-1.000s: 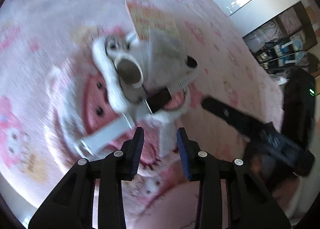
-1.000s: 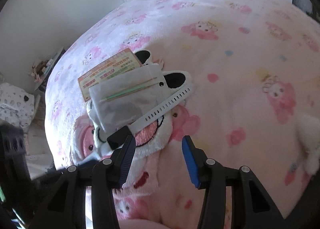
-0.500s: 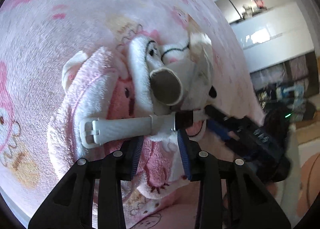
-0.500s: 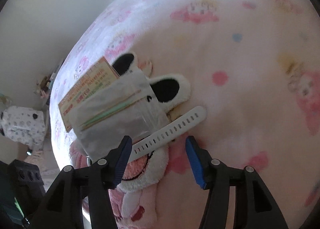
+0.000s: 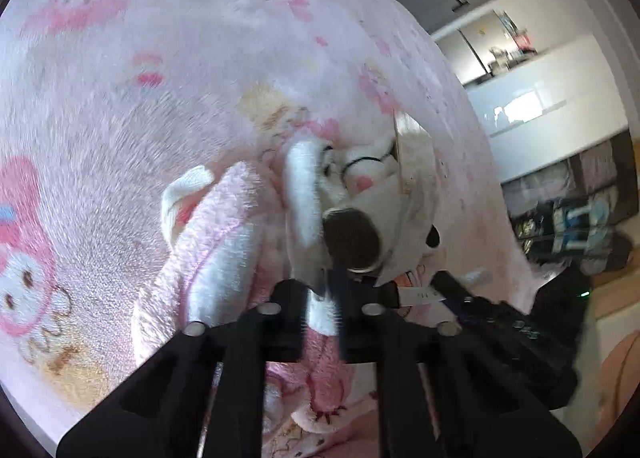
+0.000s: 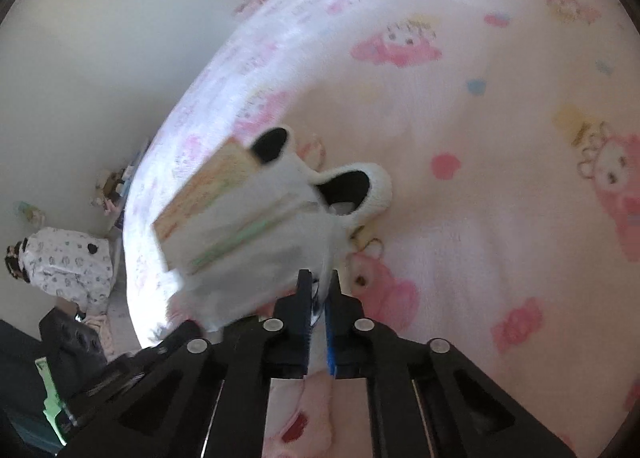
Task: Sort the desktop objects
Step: 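Reach the right gripper to the white watch strap and close on it, then carry the white watch with the right gripper over the black box, then lower the watch into the box front and open the right gripper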
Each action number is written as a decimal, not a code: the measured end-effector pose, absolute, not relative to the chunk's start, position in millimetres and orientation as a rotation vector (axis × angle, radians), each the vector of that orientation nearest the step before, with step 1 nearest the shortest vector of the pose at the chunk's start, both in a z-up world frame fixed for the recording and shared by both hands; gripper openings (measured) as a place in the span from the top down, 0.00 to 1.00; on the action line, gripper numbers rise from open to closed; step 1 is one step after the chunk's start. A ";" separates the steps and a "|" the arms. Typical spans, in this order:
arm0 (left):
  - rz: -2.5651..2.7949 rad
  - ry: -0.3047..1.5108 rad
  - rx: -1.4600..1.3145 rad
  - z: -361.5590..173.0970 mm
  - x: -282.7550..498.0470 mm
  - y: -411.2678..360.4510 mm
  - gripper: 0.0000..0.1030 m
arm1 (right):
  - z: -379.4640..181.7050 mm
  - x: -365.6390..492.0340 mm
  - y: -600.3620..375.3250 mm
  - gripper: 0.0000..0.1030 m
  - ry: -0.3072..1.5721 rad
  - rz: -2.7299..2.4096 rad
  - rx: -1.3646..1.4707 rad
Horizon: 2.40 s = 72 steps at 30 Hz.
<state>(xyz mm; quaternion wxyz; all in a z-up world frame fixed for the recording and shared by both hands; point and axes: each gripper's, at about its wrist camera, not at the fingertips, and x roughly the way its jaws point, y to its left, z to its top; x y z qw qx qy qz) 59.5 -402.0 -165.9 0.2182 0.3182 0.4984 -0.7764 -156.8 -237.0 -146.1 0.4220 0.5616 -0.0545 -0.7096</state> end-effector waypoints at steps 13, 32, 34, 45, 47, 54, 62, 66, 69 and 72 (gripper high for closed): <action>-2.418 1.241 0.935 -92.1 49.4 -348.0 0.93 | -80.0 -112.8 -153.9 0.98 -0.186 -1.896 1.286; -2.951 0.918 1.242 -0.6 -34.3 -96.2 0.93 | -26.7 -62.4 102.3 0.98 -0.434 -2.256 1.197; -2.982 0.905 1.285 0.7 -43.5 -71.9 0.93 | -27.5 -62.0 127.2 0.98 -0.461 -2.296 1.202; -3.063 0.800 1.529 -20.0 -89.3 26.1 0.93 | -35.4 -69.2 238.4 0.98 -0.570 -2.484 1.193; -3.044 0.771 1.551 -27.9 -93.1 33.4 0.93 | -43.9 -73.5 247.0 0.98 -0.586 -2.486 1.221; -2.925 0.713 1.655 -61.3 -99.1 35.7 0.93 | -81.7 -79.0 258.5 0.98 -0.613 -2.457 1.316; -2.864 0.680 1.690 -74.1 -96.5 28.0 0.93 | -98.3 -82.6 267.3 0.97 -0.669 -2.443 1.369; -2.818 0.647 1.722 -79.6 -95.8 27.3 0.89 | -100.9 -81.0 271.0 0.95 -0.674 -2.465 1.401; -2.791 0.636 1.727 -79.6 -95.2 23.4 0.74 | -97.1 -79.2 275.5 0.87 -0.675 -2.504 1.395; -2.796 0.611 1.700 -72.1 -93.5 19.4 0.62 | -83.6 -69.8 281.4 0.70 -0.657 -2.613 1.335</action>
